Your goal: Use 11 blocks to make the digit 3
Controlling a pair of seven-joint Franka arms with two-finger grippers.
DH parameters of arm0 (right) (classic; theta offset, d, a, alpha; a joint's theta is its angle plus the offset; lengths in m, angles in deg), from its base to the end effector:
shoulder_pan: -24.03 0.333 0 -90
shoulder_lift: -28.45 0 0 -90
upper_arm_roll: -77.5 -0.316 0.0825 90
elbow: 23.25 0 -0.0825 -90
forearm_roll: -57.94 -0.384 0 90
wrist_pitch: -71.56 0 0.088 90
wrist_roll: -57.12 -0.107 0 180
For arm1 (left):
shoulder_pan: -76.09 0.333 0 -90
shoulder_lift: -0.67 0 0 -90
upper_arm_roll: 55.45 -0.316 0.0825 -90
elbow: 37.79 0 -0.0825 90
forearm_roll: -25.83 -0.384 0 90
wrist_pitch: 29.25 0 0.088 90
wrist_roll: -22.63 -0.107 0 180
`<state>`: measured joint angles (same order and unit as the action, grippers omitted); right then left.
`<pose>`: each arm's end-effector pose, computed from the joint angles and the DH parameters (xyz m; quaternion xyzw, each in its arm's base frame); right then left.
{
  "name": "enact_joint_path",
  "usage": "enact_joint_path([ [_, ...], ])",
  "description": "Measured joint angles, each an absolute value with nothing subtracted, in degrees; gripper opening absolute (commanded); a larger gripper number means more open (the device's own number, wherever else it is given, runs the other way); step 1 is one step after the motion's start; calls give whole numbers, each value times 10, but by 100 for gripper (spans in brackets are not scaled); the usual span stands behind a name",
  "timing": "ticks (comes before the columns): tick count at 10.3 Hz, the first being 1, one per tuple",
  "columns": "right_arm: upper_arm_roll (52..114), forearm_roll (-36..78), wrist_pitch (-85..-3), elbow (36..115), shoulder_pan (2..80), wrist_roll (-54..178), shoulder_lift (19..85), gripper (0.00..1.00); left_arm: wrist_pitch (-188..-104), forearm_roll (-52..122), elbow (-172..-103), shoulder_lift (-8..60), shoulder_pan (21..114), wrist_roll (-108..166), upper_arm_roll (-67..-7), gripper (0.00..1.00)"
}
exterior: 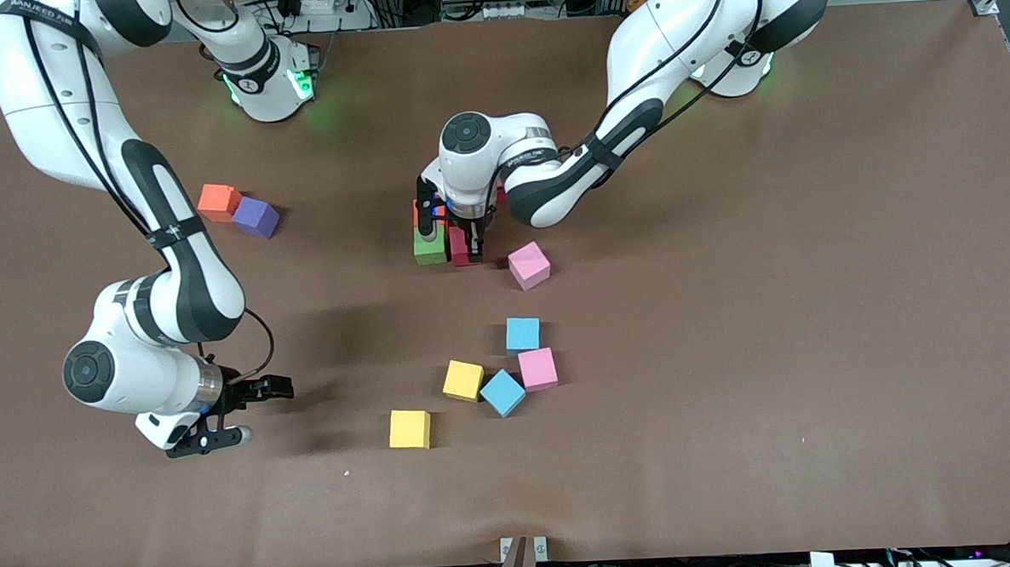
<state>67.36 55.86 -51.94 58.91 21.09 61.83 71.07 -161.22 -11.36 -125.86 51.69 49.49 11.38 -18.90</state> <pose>0.7202 0.0682 0.2559 -0.9946 -0.0709 0.0077 0.0747 0.3977 -0.5882 0.2032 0.7235 -0.6889 0.0423 0.0126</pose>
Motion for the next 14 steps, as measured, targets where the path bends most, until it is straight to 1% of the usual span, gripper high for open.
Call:
enact_joint_path([
  [3,674,559,-519,589,211,618,711,100,-1612,-114,-1252,519,495,114,-190,29],
  [10,673,559,-519,589,211,618,711,100,-1612,-114,-1251,521,492,114,-193,44],
  [14,673,559,-519,589,211,619,711,100,-1612,-114,-1251,521,491,114,-193,46],
])
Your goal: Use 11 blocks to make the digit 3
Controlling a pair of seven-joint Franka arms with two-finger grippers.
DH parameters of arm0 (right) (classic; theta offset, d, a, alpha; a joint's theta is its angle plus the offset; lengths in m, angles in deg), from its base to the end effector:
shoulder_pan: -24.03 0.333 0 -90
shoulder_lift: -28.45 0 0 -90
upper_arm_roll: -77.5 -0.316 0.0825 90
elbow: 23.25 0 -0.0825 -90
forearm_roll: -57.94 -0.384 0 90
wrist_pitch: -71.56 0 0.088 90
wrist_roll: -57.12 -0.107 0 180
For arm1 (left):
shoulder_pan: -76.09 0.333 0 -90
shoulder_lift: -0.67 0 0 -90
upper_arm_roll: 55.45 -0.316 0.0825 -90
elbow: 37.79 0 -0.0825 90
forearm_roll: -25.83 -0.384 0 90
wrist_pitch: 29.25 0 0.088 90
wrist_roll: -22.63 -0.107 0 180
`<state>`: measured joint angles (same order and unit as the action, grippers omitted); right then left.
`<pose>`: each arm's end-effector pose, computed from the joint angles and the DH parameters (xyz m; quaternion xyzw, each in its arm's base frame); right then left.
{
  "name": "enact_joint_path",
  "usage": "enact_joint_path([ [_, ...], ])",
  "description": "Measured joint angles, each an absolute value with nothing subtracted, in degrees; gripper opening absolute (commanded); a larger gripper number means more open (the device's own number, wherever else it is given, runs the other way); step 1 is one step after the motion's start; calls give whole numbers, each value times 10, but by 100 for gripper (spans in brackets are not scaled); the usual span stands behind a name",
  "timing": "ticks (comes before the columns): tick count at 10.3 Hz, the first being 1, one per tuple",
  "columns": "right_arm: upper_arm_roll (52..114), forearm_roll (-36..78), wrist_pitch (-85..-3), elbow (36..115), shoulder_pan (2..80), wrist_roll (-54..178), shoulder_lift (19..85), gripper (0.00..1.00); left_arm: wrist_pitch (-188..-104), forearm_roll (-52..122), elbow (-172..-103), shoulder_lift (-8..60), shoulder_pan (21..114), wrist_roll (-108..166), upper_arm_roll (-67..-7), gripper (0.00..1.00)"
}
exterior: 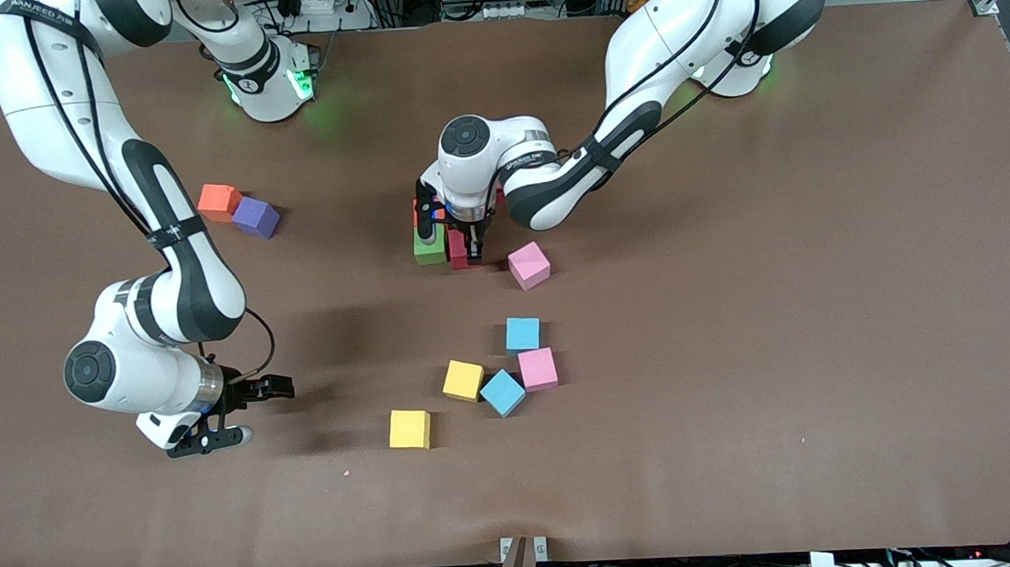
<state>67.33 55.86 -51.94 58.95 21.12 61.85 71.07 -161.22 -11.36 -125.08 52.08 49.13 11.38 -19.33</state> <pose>0.7200 0.0689 0.2556 -0.9946 -0.0716 0.0081 0.0749 0.4010 -0.5893 0.2021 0.7250 -0.6872 0.0442 0.0116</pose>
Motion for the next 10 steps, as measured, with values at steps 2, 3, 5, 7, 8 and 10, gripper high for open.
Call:
enact_joint_path([
  [2,673,559,-519,589,211,619,711,100,-1612,-114,-1251,521,491,114,-193,46],
  [3,673,559,-519,589,211,619,711,100,-1612,-114,-1251,521,491,114,-193,46],
  [5,673,559,-519,589,211,619,711,100,-1612,-114,-1250,521,491,114,-193,46],
  [7,673,559,-516,589,211,619,711,100,-1612,-114,-1249,521,491,114,-193,47],
  [8,673,559,-515,589,211,619,711,100,-1612,-114,-1249,521,490,114,-193,47],
  [10,673,559,-515,589,212,619,711,100,-1612,-114,-1249,521,490,114,-193,48],
])
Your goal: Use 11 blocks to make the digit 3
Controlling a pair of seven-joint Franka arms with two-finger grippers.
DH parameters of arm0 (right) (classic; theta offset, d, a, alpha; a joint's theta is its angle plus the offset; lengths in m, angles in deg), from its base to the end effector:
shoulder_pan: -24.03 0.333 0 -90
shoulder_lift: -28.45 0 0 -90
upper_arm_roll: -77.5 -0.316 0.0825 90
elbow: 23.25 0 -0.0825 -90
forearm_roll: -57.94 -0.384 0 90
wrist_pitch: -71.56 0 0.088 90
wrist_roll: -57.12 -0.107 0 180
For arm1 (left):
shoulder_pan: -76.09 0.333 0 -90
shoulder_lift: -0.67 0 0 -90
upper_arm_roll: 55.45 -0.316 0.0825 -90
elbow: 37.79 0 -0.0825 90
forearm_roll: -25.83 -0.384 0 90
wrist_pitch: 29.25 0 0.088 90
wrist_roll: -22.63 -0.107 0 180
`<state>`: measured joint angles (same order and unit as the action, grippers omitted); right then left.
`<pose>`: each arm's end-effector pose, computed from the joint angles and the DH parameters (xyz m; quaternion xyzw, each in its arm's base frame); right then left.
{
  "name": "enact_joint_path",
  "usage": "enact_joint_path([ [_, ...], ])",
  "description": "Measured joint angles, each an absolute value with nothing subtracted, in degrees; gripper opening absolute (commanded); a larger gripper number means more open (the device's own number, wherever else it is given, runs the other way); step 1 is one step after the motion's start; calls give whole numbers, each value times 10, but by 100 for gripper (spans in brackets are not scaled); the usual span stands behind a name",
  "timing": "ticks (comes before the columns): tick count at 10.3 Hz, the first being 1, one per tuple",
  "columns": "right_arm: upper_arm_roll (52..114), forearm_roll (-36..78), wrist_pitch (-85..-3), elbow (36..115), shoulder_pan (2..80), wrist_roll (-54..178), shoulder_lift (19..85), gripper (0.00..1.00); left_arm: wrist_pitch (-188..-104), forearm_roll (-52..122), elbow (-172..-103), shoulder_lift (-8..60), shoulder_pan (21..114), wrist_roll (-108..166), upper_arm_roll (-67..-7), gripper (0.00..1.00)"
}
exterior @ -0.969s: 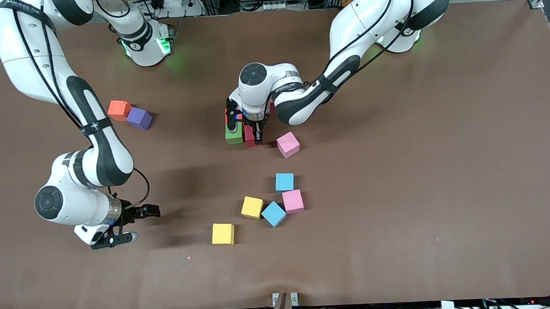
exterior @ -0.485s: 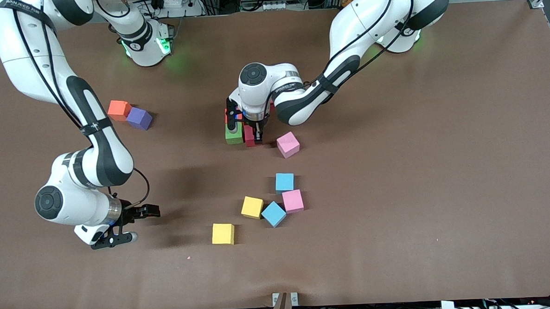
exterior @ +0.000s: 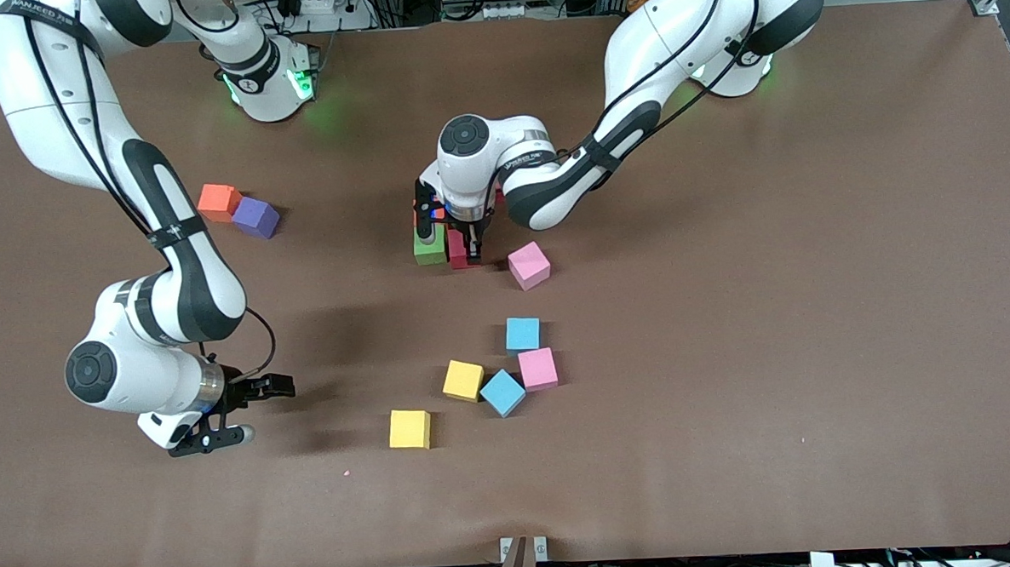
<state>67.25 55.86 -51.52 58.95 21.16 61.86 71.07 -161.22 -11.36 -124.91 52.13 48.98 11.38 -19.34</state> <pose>0.7191 0.0703 0.2551 -0.9944 -0.0728 0.0117 0.0754 0.4004 -0.5906 0.2027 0.7246 -0.6876 0.0451 0.0118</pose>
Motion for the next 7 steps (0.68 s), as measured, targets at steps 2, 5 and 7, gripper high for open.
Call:
enact_joint_path([
  [2,672,559,-515,589,212,619,711,100,-1612,-114,-1249,521,490,114,-193,59],
  [5,672,559,-514,589,214,619,711,100,-1612,-114,-1249,522,488,114,-194,63],
  [7,672,559,-514,589,214,619,711,100,-1612,-114,-1249,522,484,114,-194,66],
])
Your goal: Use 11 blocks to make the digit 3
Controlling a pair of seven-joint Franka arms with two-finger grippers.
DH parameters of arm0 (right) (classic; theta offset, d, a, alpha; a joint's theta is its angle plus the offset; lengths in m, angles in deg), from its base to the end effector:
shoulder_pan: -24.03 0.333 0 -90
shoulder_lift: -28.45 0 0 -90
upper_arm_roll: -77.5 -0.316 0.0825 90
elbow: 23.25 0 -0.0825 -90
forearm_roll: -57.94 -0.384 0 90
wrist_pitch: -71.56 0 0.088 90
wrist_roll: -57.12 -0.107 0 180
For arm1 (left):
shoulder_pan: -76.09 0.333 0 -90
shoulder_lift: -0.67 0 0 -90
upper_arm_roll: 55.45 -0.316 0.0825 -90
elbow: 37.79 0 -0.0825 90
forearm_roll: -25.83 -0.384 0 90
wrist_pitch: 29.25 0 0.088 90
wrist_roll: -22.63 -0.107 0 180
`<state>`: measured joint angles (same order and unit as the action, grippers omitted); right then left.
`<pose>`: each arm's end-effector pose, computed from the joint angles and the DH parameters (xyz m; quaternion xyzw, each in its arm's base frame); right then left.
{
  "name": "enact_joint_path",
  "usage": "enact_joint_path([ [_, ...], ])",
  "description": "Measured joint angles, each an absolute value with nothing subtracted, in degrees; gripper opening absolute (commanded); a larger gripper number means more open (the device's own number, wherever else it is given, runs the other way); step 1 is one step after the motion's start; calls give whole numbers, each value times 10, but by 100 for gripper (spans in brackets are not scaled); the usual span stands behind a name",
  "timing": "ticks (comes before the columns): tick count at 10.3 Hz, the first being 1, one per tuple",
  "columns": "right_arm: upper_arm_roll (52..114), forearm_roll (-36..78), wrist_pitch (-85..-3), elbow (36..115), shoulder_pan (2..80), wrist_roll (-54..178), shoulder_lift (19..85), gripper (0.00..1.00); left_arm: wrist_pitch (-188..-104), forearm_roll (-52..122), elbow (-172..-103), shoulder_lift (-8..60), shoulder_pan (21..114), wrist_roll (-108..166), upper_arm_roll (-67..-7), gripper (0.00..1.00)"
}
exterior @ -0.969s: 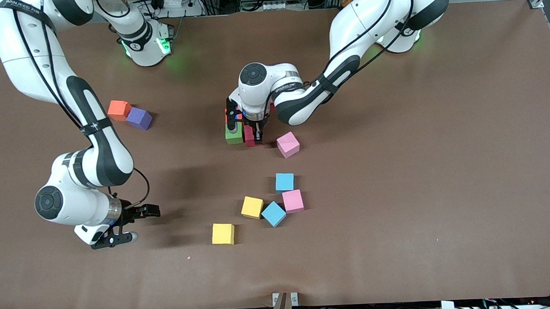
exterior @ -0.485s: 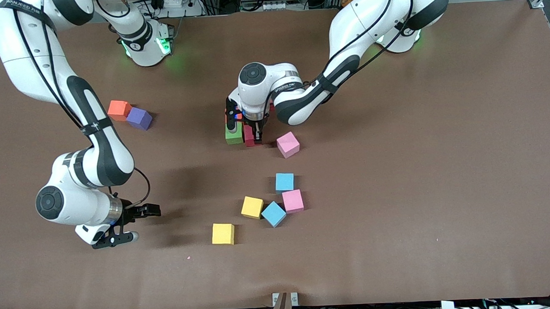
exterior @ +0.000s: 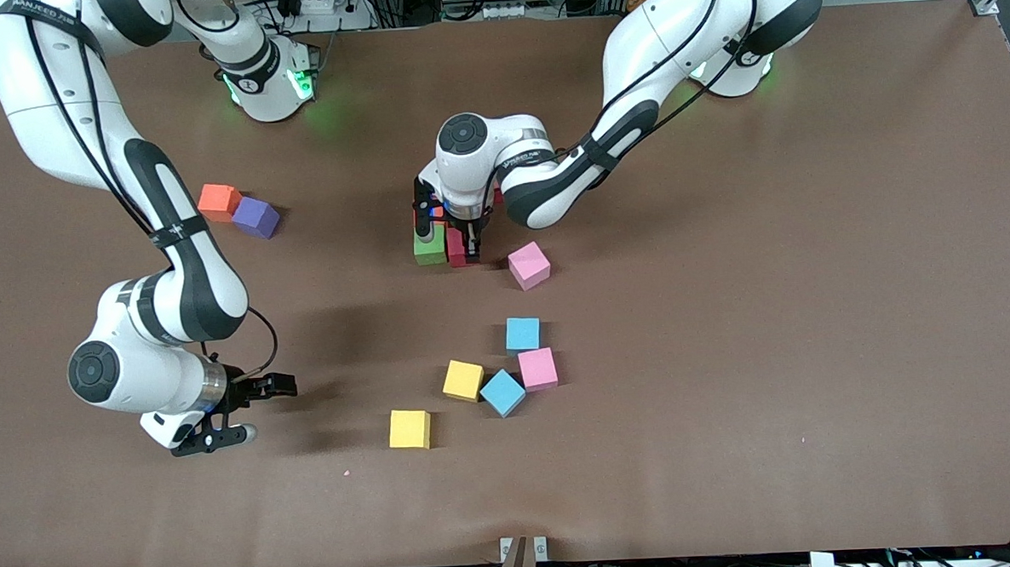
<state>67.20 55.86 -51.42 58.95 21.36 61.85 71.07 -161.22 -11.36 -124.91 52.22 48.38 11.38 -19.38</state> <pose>0.7186 0.0733 0.2550 -0.9942 -0.0748 0.0127 0.0757 0.3943 -0.5944 0.2015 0.7212 -0.6912 0.0442 0.0120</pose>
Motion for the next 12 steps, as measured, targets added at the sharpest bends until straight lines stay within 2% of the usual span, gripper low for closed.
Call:
enact_joint_path([
  [1,672,559,-514,589,214,619,711,100,-1612,-114,-1249,524,480,114,-194,72],
  [3,672,559,-514,589,214,619,711,100,-1612,-114,-1249,527,475,114,-194,100],
  [9,672,559,-514,589,214,619,711,100,-1611,-114,-1241,527,483,113,-208,100],
  [12,671,559,-514,589,214,618,711,100,-1566,-80,-1232,497,487,112,-203,100],
])
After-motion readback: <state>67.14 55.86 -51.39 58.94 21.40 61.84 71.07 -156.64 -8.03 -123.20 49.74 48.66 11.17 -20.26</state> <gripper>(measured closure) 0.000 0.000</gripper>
